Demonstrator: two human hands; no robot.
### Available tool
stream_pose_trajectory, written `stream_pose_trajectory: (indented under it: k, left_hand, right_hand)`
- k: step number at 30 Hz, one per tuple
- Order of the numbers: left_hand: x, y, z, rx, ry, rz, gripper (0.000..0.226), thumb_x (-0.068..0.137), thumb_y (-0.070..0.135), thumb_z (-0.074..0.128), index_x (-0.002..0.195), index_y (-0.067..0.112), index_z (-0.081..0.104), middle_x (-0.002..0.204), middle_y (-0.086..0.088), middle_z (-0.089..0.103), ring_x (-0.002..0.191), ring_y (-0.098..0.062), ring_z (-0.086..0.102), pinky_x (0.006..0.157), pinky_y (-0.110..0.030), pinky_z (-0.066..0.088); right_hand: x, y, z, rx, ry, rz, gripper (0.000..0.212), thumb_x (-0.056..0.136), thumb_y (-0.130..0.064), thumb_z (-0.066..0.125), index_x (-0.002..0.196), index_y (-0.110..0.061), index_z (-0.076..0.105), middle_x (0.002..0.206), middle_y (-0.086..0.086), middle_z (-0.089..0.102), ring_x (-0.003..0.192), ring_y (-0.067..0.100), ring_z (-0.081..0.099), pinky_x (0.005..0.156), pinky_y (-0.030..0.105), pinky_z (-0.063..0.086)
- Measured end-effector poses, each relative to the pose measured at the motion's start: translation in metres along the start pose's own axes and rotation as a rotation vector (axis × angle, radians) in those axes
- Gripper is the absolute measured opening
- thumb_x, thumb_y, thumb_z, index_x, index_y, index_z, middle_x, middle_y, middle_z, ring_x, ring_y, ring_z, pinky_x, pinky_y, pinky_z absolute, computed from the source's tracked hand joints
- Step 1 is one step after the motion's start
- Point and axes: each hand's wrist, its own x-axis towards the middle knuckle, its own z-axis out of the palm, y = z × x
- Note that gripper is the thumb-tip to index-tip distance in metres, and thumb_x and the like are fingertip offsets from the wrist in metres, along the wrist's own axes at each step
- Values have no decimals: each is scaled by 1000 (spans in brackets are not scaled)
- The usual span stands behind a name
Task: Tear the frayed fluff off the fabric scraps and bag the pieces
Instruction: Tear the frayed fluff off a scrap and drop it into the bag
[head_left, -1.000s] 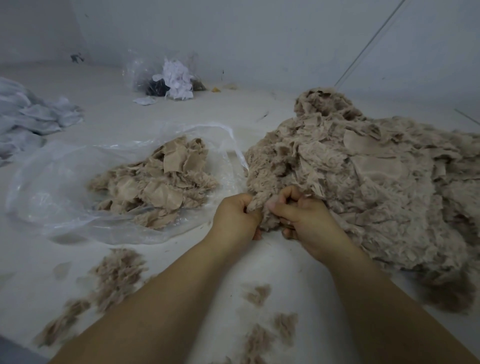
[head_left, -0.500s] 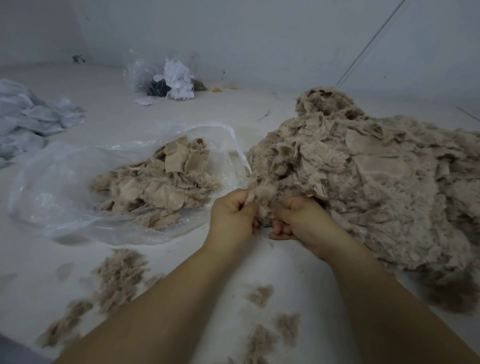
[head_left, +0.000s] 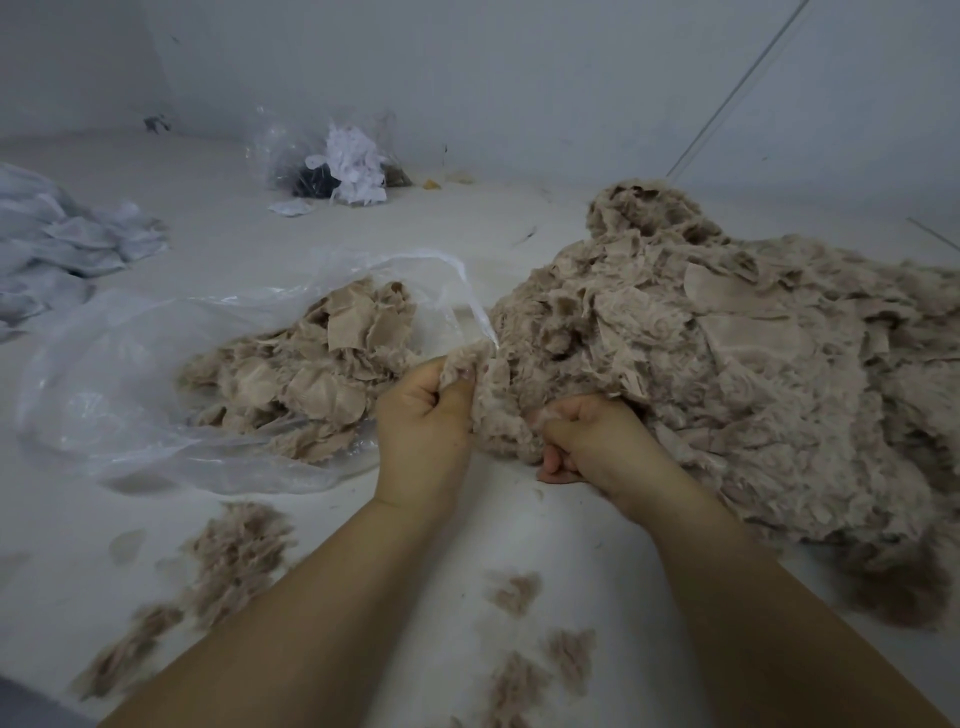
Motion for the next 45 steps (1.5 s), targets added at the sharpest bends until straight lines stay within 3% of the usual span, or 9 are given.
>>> stream_pose_trajectory:
  k: [6,11,16,21,28,33,36,41,45]
  left_hand:
    - [-1,0,1,45,-63,-15,54,98,11,57,47,16,41,45,5,38,43,-8,32,43,-19,29]
    - [9,0,-9,-105,97,-30,47,100,21,56,61,5,36,52,-7,38,40,-10,29,40,-18,26]
    - [2,-6,1,-79,-139,-252,41,101,24,52,82,-12,55,52,-16,60,32,-19,49,34,-22,41]
    - [1,-6,5,-144,-229,-219,43,102,25,50,73,-6,60,58,-25,60,40,-25,53,41,-28,47]
    - [9,-1,-8,-121,25,-122,45,102,26,51,57,19,47,43,-5,47,33,-15,36,36,-19,30]
    - [5,-4,-6,295,-122,34,28,96,-1,48,88,18,67,67,12,60,60,-9,54,55,-23,44]
    - [0,-4,-2,590,-314,280,43,93,2,41,126,18,62,116,7,64,104,-6,55,90,-11,38]
    - [-5,-6,-1,761,-507,512,59,84,-8,49,140,9,51,116,-11,64,104,-27,60,88,-33,47]
    - [-6,0,-2,643,-423,477,53,85,-4,47,137,5,53,118,-9,66,107,-18,62,92,-19,45]
  right_hand:
    - [2,4,-3,-19,6,-31,17,91,-2,56,92,-18,63,45,1,56,41,8,53,52,27,56]
    - [1,3,-2,-33,5,-51,21,87,3,52,82,-16,61,44,2,54,39,11,53,50,27,54]
    - [-5,2,-5,23,-182,-119,33,89,-4,64,97,-35,72,53,0,59,48,8,54,56,26,56]
    - [-6,5,-4,-110,-245,-148,13,89,-9,69,77,-14,70,70,1,66,66,12,57,60,20,53]
    - [3,7,-6,-12,-26,-64,53,88,3,60,40,-20,52,49,-1,41,44,6,45,55,24,55]
    - [-2,4,-7,-11,-119,-92,31,83,4,63,98,-22,66,47,-4,49,45,6,49,54,28,56]
    - [-5,0,-8,112,-110,-77,24,90,-10,59,77,-30,65,51,-2,48,46,9,46,51,27,52]
    - [-7,-1,-11,152,-161,-45,60,73,-71,59,76,-13,76,51,0,50,43,6,43,50,25,50]
    - [-9,2,-11,65,-174,-113,51,72,-46,75,101,-4,71,71,-1,62,62,5,56,53,20,49]
